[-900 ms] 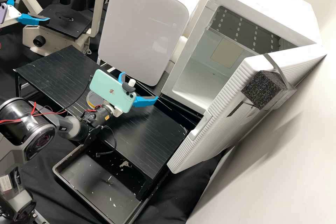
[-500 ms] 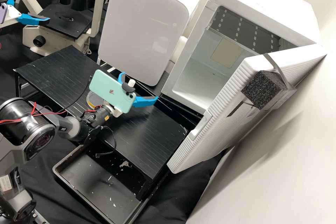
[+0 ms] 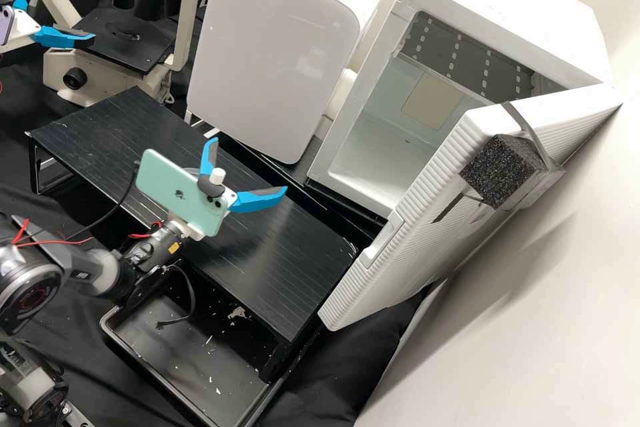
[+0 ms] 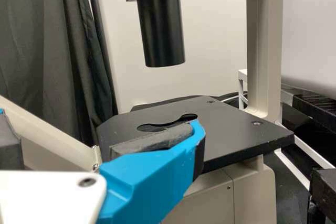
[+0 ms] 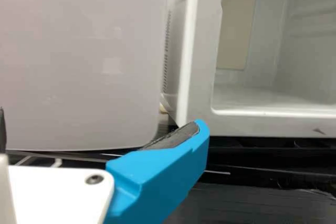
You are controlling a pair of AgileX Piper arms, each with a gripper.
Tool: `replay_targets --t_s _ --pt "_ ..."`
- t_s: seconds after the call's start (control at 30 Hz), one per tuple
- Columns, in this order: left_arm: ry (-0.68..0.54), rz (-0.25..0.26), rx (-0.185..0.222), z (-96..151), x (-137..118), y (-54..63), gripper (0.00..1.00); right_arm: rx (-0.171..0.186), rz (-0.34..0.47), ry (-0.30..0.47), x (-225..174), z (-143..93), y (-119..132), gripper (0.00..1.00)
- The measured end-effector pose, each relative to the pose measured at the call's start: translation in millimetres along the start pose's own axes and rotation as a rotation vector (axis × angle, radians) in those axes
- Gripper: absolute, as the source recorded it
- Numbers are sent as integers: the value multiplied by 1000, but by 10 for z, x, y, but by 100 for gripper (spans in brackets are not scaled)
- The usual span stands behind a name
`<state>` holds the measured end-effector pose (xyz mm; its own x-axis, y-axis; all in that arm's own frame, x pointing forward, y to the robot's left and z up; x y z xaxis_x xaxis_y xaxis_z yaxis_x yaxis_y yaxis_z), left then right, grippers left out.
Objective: Place the petri dish in the incubator
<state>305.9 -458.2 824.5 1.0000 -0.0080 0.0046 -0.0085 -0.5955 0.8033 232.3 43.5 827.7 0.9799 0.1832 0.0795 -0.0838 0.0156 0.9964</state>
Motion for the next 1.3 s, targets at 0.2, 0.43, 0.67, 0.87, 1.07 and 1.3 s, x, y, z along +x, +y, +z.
replay_targets --t_s 0.2,0.43,0.67,0.87,1.07,1.3 --pt "0 0 0 0 0 0 100 5 -77 21 -233 -55 -165 100" --pt "0 0 0 0 0 0 100 4 -130 7 -381 -24 -254 100" --pt "0 0 0 0 0 0 100 5 -141 -4 -419 -6 -275 100" --pt "0 0 0 0 0 0 100 6 -147 -10 -416 6 -287 100" --pt "0 0 0 0 0 0 100 -2 -164 7 -419 -9 -302 100" --pt "0 0 0 0 0 0 100 -2 -224 45 -451 -83 -418 100"
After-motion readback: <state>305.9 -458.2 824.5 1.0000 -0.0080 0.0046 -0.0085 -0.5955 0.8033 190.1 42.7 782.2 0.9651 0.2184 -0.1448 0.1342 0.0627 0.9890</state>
